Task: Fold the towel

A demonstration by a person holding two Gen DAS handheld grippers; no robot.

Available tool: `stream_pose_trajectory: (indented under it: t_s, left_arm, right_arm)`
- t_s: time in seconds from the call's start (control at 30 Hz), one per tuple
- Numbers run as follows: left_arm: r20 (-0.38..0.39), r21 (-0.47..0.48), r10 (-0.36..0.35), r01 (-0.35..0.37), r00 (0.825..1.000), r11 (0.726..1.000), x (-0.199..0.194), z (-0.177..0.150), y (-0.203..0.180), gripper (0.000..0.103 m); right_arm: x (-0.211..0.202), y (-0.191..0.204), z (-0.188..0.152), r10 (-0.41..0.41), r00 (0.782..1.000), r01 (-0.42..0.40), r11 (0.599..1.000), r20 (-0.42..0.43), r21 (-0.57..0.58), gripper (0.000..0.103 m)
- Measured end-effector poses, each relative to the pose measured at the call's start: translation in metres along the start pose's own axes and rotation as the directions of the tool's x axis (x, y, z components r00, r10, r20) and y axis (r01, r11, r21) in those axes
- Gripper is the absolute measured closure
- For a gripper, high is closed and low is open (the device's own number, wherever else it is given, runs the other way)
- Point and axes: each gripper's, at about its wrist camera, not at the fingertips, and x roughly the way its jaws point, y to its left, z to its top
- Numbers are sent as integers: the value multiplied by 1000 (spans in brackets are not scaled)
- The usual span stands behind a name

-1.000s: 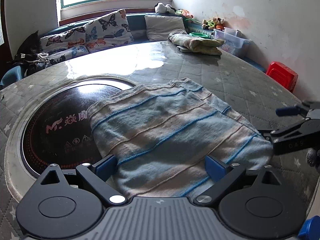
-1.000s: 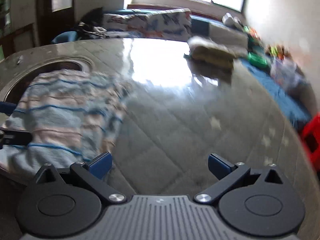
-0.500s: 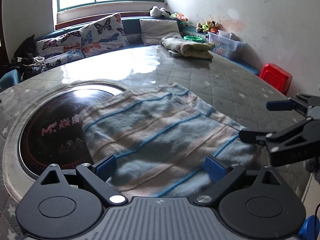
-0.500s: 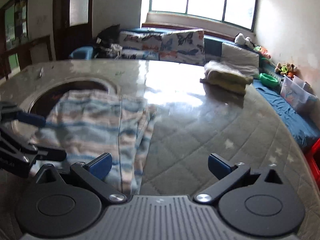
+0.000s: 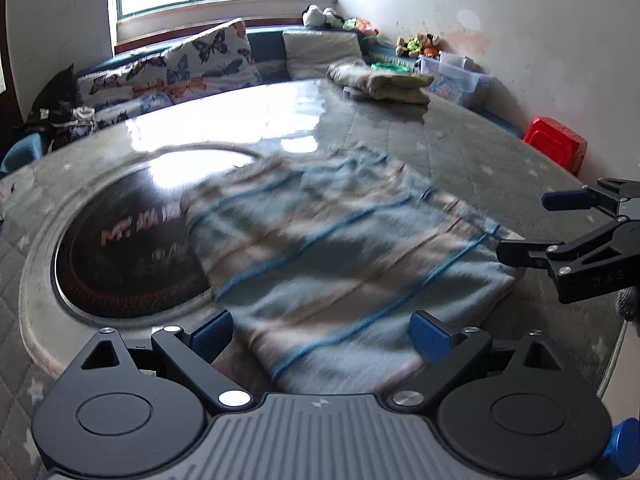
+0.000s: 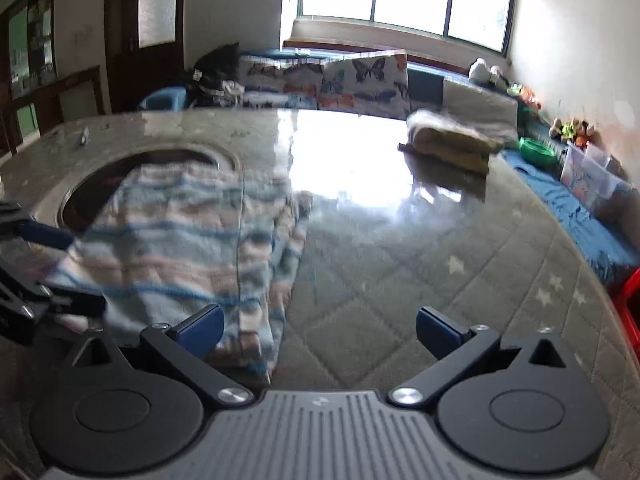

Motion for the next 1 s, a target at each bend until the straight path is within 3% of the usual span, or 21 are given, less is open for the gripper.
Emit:
stream_pose_trajectory:
  t_s: [0.1,0.27,0.5,0.73,1.0]
  left_arm:
    - [-4,-13,-1,1,1000,1000,-3,-4,4,6]
    - [38,-25,21,-21,999,999,-16,0,10,6]
    - [88,-80,54,-47,995,996,-22,9,25,8]
    - [41,-78,33,-30,999,996,-8,0,25,19]
    - [31,-67,12,-10,999,998,-6,-8,27,20]
  right_arm:
    - [4,-2,-4,7,1000,-7,1000,-18,27,0]
    - [-13,7,15,20,999,-19,999,43,-25,0]
    - [-1,31,54,186,979,-182,982,79,-54,0]
    - [43,59,85,302,953,-301,952,4,-58,0]
    - [99,71,92,281,956,-284,958,-81,-36,0]
